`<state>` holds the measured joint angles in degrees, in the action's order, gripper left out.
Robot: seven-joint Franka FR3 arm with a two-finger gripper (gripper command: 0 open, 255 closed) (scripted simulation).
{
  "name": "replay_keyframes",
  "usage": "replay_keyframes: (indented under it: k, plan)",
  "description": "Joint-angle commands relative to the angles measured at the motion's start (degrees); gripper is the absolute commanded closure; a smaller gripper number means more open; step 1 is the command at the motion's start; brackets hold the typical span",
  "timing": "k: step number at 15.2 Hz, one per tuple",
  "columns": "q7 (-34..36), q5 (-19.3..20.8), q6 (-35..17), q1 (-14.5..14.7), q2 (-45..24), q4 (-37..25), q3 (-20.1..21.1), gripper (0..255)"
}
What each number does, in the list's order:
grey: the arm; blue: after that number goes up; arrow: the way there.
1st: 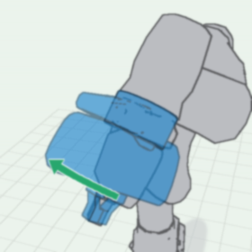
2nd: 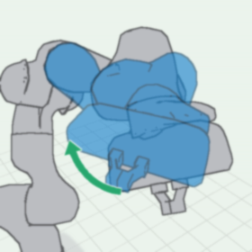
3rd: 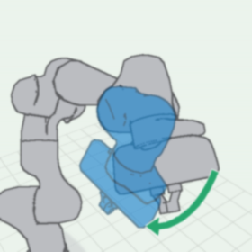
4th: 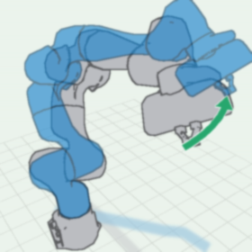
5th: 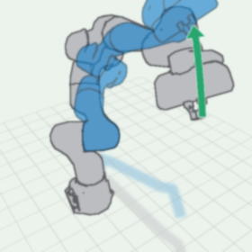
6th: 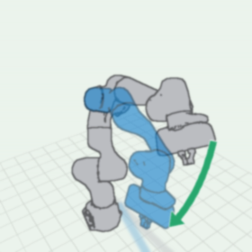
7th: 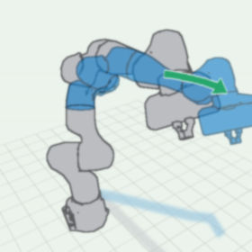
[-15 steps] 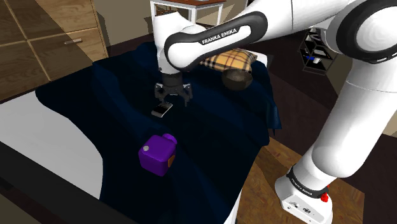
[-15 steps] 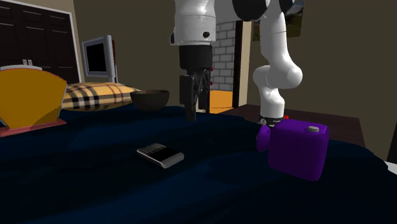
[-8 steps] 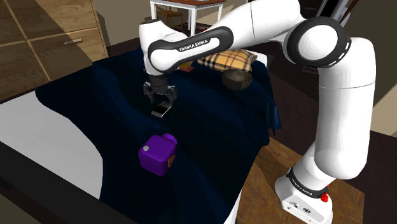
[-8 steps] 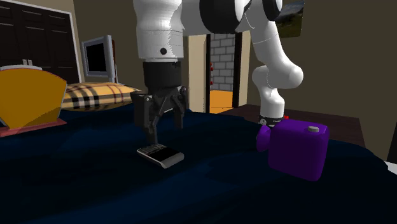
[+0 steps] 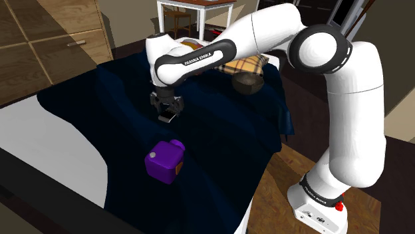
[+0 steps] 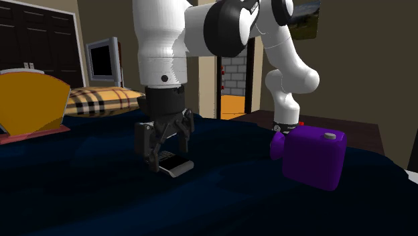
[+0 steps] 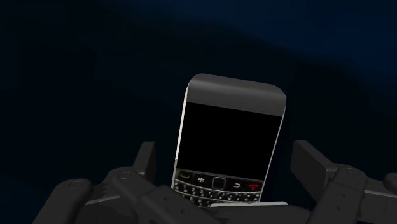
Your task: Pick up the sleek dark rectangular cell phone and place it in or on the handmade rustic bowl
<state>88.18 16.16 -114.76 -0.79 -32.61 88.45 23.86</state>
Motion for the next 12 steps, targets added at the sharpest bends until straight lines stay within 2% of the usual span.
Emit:
replay_keyframes:
  k: [1, 8, 9, 12]
  plan:
    - [0.1, 0.2, -0.7, 0.0, -0.4, 0.4, -0.1, 0]
    - [0.1, 0.2, -0.7, 0.0, -0.4, 0.3, -0.1, 0]
    - [0.1, 0.2, -0.7, 0.0, -0.4, 0.3, -0.1, 255]
    - [0.2, 0.2, -0.7, 0.1, -0.4, 0.3, -0.1, 255]
